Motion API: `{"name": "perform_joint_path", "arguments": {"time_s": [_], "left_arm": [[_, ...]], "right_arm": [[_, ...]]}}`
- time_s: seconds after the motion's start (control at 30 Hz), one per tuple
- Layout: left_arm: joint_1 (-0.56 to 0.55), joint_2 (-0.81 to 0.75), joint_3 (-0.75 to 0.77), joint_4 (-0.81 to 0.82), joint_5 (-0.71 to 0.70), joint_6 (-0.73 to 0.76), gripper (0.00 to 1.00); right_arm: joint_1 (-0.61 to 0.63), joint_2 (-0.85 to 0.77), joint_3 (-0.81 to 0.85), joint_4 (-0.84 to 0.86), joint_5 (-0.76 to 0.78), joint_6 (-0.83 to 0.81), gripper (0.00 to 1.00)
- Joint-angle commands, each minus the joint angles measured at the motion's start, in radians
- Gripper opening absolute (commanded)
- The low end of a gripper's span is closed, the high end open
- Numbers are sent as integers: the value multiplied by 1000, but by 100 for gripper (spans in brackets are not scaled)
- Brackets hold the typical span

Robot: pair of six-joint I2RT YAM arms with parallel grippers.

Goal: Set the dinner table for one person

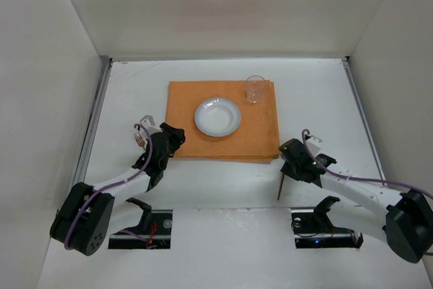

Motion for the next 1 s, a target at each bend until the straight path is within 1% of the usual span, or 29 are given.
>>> {"name": "perform_joint_path", "arguments": {"time_s": [0.0, 0.2, 0.23, 0.4, 0.43, 0.57, 0.67, 0.73, 0.77, 0.87, 0.97], "left_arm": [[7, -24, -5, 50, 4, -9, 45], [23, -29, -10, 48, 7, -10, 45], [18, -29, -10, 50, 4, -10, 45], [27, -23, -10, 50, 11, -10, 45], [26, -23, -10, 50, 6, -10, 45], [33, 5, -4, 50, 18, -13, 45], [33, 2, -2, 50, 21, -18, 45], [41, 3, -5, 53, 26, -20, 45], [45, -4, -8, 53, 29, -21, 45], [44, -23, -14, 53, 24, -24, 45], [45, 0, -8, 53, 30, -26, 45]], "right_arm": [[30, 62, 37, -7, -26, -2, 31], [32, 155, 83, 14, -45, -81, 27], [32, 164, 90, 17, -46, -91, 24], [32, 165, 90, 17, -46, -92, 24], [32, 145, 106, -33, -17, -98, 8], [32, 105, 155, -131, 33, -105, 7], [32, 91, 220, -197, 90, -148, 7], [32, 80, 275, -211, 112, -168, 7], [32, 80, 307, -198, 115, -194, 7], [32, 132, 393, -66, 84, -340, 7], [32, 268, 479, 57, -3, -423, 7]]}}
